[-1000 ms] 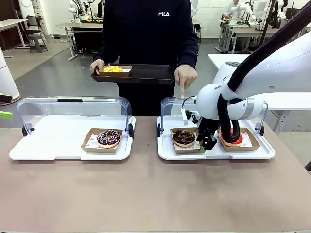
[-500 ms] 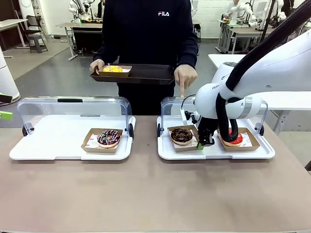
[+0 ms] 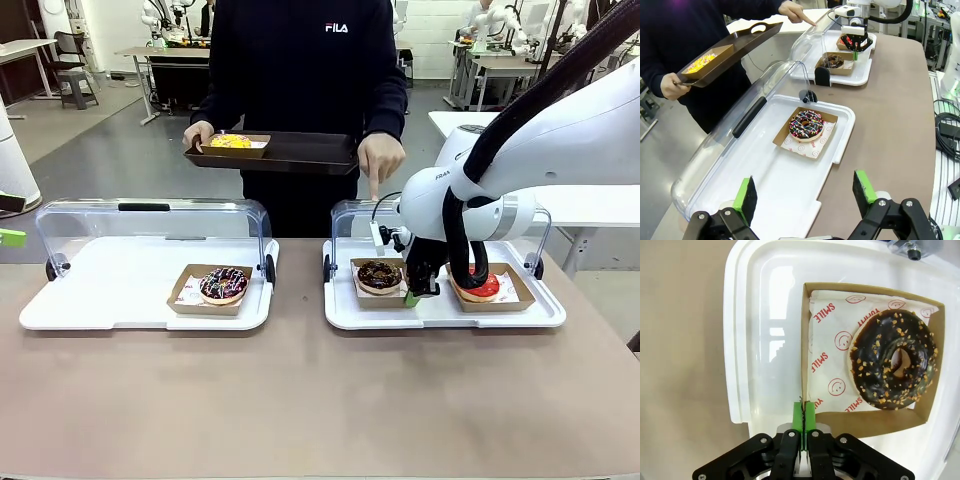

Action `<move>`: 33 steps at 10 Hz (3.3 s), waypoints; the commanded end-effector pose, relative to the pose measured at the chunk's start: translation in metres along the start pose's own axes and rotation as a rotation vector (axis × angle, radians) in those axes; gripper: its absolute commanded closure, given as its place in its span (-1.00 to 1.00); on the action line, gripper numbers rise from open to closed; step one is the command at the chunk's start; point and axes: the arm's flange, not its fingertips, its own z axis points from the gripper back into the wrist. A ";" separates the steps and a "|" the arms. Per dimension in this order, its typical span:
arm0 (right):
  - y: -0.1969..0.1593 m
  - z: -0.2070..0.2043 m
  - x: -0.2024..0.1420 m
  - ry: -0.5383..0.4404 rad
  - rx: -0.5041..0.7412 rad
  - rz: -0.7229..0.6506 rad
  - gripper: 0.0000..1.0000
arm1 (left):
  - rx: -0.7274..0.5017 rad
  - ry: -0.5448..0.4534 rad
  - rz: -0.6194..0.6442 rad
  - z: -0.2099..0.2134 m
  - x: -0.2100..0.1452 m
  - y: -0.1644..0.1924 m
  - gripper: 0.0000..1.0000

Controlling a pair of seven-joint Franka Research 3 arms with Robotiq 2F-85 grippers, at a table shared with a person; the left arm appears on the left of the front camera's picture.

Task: Provide the desired donut to the person.
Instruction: Pick up and lift the Paper togo box containing the Donut pointed at by the person, then place the picked Paper togo box onto the Handle tray extended by the person.

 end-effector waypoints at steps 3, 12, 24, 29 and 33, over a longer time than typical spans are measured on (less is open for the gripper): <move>0.024 0.027 -0.008 -0.034 -0.039 0.044 1.00 | 0.008 -0.027 -0.018 -0.001 -0.002 0.002 -1.00; 0.215 0.121 0.007 0.002 -0.191 0.242 1.00 | 0.008 -0.027 -0.018 -0.001 -0.002 0.002 -1.00; 0.202 0.227 0.016 -0.039 -0.277 0.233 1.00 | 0.008 -0.027 -0.018 -0.001 -0.002 0.002 -1.00; 0.202 0.227 0.016 -0.039 -0.277 0.233 1.00 | 0.008 -0.027 -0.018 -0.001 -0.002 0.002 -1.00; 0.202 0.227 0.016 -0.039 -0.277 0.233 1.00 | 0.008 -0.027 -0.018 -0.001 -0.002 0.002 -1.00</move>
